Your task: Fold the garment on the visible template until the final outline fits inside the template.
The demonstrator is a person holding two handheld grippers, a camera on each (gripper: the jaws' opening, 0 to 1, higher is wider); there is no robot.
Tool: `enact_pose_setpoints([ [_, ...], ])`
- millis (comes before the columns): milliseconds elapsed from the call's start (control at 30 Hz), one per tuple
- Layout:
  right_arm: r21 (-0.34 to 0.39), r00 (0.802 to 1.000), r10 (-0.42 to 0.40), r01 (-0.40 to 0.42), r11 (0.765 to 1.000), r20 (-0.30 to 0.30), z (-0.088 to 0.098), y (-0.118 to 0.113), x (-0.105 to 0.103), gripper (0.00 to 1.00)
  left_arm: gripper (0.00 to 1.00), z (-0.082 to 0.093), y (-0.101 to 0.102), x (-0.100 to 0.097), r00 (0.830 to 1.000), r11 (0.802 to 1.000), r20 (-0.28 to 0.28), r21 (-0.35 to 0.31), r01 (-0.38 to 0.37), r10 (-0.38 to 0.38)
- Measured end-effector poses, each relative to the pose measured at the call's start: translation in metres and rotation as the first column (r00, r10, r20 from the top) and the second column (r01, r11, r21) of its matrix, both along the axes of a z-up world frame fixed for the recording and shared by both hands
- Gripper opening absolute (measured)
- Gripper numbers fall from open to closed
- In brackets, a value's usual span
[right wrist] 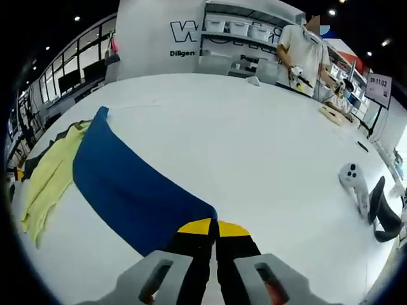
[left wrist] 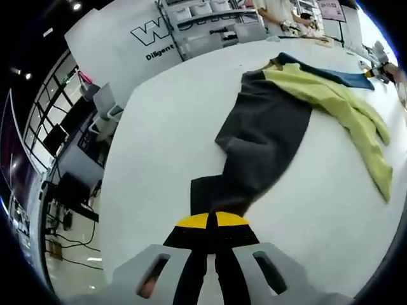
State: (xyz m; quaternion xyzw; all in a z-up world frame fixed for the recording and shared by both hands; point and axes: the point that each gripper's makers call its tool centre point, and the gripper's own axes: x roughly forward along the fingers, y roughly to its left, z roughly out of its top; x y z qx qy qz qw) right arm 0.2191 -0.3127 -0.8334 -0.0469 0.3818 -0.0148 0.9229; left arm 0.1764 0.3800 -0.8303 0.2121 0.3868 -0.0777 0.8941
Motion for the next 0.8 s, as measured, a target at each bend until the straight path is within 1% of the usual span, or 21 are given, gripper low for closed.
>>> enact_pose_setpoints([
  [133, -0.019, 1.0, -0.023, 0.023, 1.0, 0.0, 0.0, -0.014, 0.0, 0.0, 0.01, 0.001, 0.003, -0.001, 1.0, 1.0, -0.002, 0.008, -0.011, 0.011],
  [233, -0.047, 0.999, -0.041, 0.041, 0.998, 0.0, 0.002, -0.023, -0.001, 0.0, 0.01, 0.002, 0.008, -0.002, 1.0, 1.0, -0.005, 0.021, -0.022, 0.022],
  [367, -0.068, 0.998, -0.066, 0.067, 0.995, 0.014, 0.004, -0.036, -0.002, 0.0, 0.01, 0.002, 0.011, -0.002, 1.0, 0.999, -0.002, 0.019, -0.031, 0.031],
  [600, -0.09, 0.995, -0.092, 0.094, 0.991, 0.033, 0.005, -0.048, 0.001, 0.0, 0.01, 0.003, 0.018, -0.004, 0.999, 0.998, -0.002, 0.041, -0.045, 0.045],
  [667, -0.112, 0.996, -0.087, 0.089, 0.99, 0.027, 0.004, -0.053, 0.001, 0.0, 0.01, 0.004, 0.019, -0.005, 0.999, 0.998, -0.002, 0.044, -0.05, 0.05],
  [800, -0.11, 0.995, -0.098, 0.099, 0.989, 0.02, 0.0, -0.057, 0.0, 0.0, 0.01, 0.003, 0.021, -0.007, 0.998, 0.997, -0.005, 0.051, -0.056, 0.056],
])
